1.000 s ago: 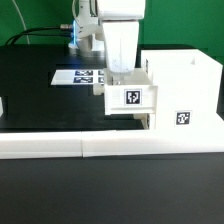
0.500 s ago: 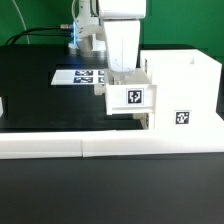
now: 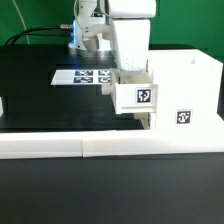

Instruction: Assemble drawer

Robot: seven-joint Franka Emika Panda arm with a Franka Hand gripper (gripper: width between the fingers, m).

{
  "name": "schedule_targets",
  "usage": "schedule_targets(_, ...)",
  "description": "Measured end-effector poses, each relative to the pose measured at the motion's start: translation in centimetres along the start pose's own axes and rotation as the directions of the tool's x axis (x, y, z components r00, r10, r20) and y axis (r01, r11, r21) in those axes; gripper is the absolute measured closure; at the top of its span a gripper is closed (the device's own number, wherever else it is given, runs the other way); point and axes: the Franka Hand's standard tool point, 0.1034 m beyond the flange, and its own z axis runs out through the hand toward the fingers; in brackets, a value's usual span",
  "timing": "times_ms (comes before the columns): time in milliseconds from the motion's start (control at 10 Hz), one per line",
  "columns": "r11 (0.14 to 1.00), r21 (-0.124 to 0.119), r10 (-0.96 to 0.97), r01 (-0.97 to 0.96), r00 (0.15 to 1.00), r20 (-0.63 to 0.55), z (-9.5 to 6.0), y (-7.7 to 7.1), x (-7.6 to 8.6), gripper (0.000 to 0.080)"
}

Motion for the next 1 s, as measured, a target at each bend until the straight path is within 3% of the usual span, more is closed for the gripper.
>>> schedule_targets(200,1.000,-0.003,0.011,-0.011,1.000,0.013,0.0,0.1,0.7,0.0757)
schedule_targets(500,1.000,-0.001,0.015,-0.015,1.000,0.013,0.0,0.1,0.6,0.0745)
schedule_targets(600,1.000,0.003,0.015,-0.015,1.000,0.015,0.0,0.1,0.5,0.0540)
schedule_targets(700,1.000,0.000,0.016,-0.016,1.000,0.015,-0.2,0.2,0.5,0.0540)
schedule_targets(800,1.000,-0.003,0.016,-0.016,1.000,0.017,-0.7,0.3,0.6,0.0358)
schedule_targets(900,1.000,0.000,0.015,-0.015,1.000,0.022,-1.3,0.4,0.5,0.0225)
schedule_targets(1000,1.000,0.008,0.016,-0.016,0.999,0.030,-2.1,0.5,0.4,0.0225)
